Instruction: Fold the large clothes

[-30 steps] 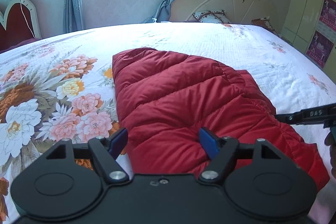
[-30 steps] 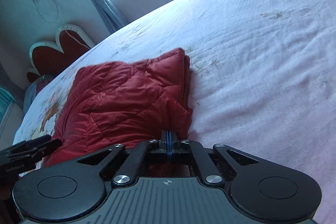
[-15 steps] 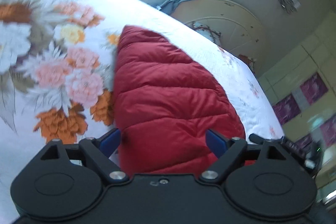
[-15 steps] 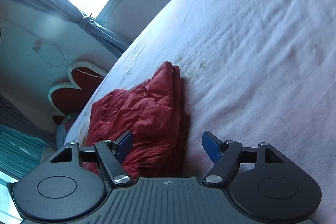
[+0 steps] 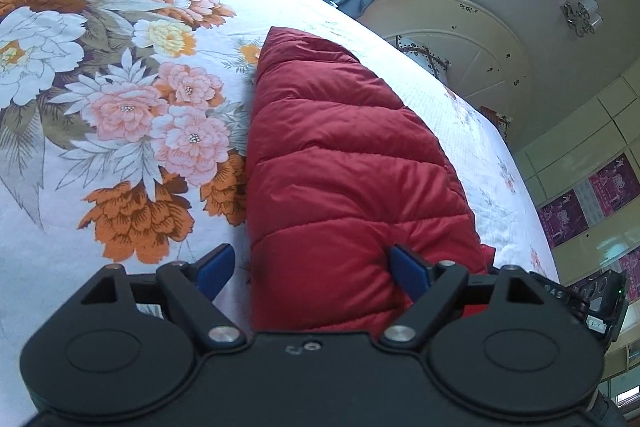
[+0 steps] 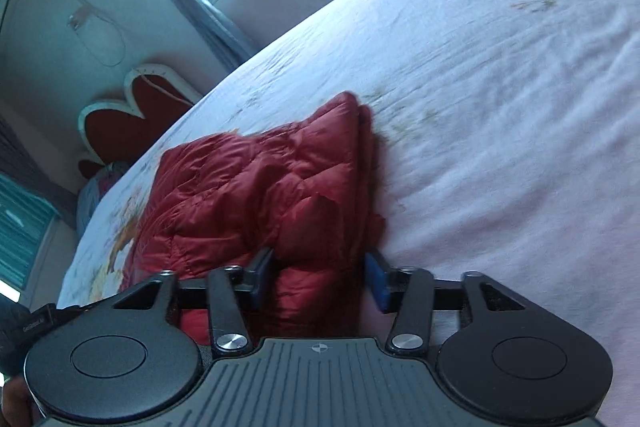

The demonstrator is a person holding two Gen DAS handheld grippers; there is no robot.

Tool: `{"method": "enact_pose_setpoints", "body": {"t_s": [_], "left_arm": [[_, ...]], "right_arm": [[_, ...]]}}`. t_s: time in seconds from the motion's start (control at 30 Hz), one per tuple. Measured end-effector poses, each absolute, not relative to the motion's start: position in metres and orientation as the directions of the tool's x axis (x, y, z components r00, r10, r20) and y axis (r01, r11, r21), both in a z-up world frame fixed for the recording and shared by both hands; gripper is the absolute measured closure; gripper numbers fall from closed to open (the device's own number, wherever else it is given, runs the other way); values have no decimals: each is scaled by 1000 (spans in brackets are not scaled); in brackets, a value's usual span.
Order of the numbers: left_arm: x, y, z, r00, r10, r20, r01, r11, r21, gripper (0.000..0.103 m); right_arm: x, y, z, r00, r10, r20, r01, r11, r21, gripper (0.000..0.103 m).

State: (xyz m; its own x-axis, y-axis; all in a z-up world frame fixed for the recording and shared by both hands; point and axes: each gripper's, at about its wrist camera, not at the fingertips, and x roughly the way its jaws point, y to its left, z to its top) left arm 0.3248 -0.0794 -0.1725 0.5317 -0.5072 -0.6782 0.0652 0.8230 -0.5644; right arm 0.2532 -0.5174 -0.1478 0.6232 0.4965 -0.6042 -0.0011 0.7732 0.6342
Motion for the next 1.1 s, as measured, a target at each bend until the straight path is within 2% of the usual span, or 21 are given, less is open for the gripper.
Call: {"method": "enact_pose_setpoints", "body": {"t_s": [0.17, 0.37, 0.43, 0.47, 0.57, 0.6, 0.63, 0.7, 0.8, 0.87, 1.1], "left_arm": [[329, -82, -174, 525, -523, -672, 67, 812, -580, 21], [340, -85, -182, 509, -544, -667, 54, 794, -606, 22], [341, -88, -184, 518, -537, -666, 44, 794, -606, 25], [341, -91, -183, 522, -528, -670, 45, 801, -597, 29], [336, -100, -174, 539, -499, -678, 80, 832, -548, 42], [332, -102, -167, 549, -492, -675, 90, 838, -538, 48], [328, -104, -160, 563, -487, -668, 108, 844, -525, 50], [322, -109, -149, 576, -475, -665, 137, 859, -494, 51], [331, -114, -161, 529, -429, -733, 102, 889, -446, 49], [336, -114, -166, 525, -415, -743, 81, 894, -441, 49], [316, -113, -131, 590, -451, -670, 163, 879, -447, 53]], "right_arm": [[265, -533, -161, 578, 575, -578, 17, 700, 714, 41], [292, -523, -164, 516, 664, -540, -61, 658, 751, 42], [293, -522, -166, 510, 676, -531, -72, 649, 757, 50], [293, -521, -166, 504, 685, -526, -78, 642, 762, 62], [288, -518, -163, 505, 692, -516, -100, 640, 762, 79], [285, -517, -156, 515, 685, -515, -107, 648, 754, 82], [281, -517, -148, 530, 680, -507, -115, 650, 751, 83], [273, -517, -133, 552, 682, -479, -145, 644, 751, 84], [278, -504, -146, 516, 629, -581, -99, 718, 689, 83], [284, -499, -155, 503, 635, -586, -80, 709, 701, 82], [267, -498, -122, 554, 640, -533, -134, 700, 701, 82]]}}
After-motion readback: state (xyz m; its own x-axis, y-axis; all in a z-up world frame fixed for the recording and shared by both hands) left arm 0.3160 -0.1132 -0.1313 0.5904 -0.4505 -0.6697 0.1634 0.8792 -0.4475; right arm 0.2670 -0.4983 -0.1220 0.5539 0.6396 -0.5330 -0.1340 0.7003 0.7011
